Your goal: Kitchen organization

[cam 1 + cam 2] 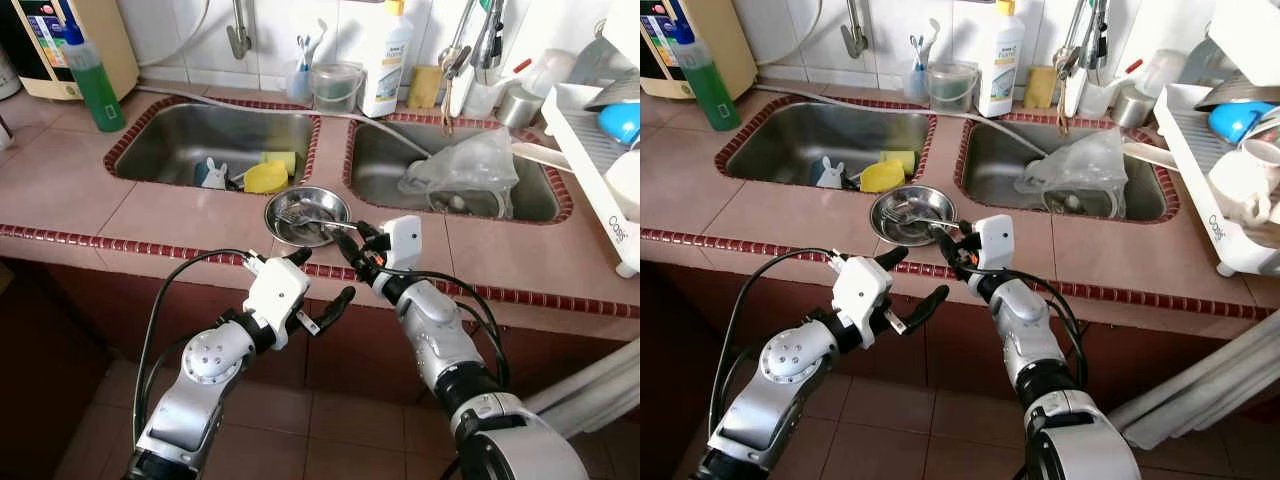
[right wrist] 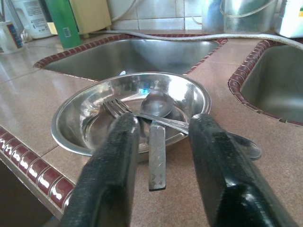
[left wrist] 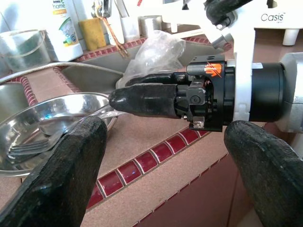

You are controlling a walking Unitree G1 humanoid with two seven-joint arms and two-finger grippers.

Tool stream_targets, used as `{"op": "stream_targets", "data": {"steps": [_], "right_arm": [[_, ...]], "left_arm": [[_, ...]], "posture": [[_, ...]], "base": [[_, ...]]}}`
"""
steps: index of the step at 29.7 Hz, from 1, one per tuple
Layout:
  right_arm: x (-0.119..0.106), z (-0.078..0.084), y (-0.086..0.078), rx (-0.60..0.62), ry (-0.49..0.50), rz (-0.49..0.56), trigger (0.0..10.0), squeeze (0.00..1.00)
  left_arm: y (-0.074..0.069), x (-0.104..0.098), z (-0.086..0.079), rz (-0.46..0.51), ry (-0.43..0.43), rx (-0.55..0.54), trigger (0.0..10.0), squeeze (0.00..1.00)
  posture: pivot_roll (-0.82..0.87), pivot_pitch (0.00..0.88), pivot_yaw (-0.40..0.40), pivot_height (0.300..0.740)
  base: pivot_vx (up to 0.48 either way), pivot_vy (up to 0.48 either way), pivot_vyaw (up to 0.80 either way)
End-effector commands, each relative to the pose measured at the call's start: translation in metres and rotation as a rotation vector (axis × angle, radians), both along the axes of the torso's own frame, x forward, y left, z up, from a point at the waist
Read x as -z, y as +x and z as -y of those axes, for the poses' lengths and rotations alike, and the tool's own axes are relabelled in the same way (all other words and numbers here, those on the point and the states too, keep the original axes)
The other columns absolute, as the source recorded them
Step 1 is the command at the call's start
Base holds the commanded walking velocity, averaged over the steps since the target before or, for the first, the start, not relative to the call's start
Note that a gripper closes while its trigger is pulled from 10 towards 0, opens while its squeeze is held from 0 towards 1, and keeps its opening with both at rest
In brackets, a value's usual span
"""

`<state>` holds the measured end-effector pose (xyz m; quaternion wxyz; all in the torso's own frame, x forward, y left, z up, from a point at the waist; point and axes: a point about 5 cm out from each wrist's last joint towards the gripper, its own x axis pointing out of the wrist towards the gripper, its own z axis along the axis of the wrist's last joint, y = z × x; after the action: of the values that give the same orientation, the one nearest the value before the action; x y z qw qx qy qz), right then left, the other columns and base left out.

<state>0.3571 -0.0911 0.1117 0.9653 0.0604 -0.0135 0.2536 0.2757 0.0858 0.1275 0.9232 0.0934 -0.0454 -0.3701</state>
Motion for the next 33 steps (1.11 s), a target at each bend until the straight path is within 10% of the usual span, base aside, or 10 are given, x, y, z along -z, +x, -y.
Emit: {"op": "stream_targets", "data": {"steps": [1, 12, 13, 14, 33], "right_arm": [[-0.004, 0.000, 0.003, 0.012, 0.023, 0.005, 0.0, 0.00], [0.004, -0.001, 0.001, 0.005, 0.027, -0.039, 0.0, 0.00], [0.004, -0.001, 0.001, 0.003, 0.025, -0.042, 1.7, 0.00], [0.006, -0.002, 0.000, 0.000, 0.023, -0.050, 10.0, 0.00], [0.010, -0.001, 0.000, 0.013, 0.024, -0.078, 10.0, 0.00]], "left_arm": [[0.001, -0.006, 0.000, 0.023, -0.004, -0.004, 10.0, 0.00], [0.001, -0.008, 0.001, 0.025, -0.007, -0.001, 10.0, 0.00], [0.001, -0.008, 0.001, 0.025, -0.007, -0.001, 10.0, 0.00], [0.001, -0.008, 0.001, 0.025, -0.007, -0.001, 10.0, 0.00], [0.001, -0.008, 0.001, 0.026, -0.008, -0.001, 10.0, 0.00]], "posture": [[-0.03, 0.082, -0.012, 0.740], [-0.03, 0.085, -0.013, 0.740], [-0.03, 0.085, -0.012, 0.740], [-0.03, 0.085, -0.012, 0.740], [-0.02, 0.080, -0.013, 0.740]], "base": [[0.000, 0.000, 0.00], [0.000, 0.000, 0.00], [0.000, 0.000, 0.00], [0.000, 0.000, 0.00], [0.000, 0.000, 0.00]]}}
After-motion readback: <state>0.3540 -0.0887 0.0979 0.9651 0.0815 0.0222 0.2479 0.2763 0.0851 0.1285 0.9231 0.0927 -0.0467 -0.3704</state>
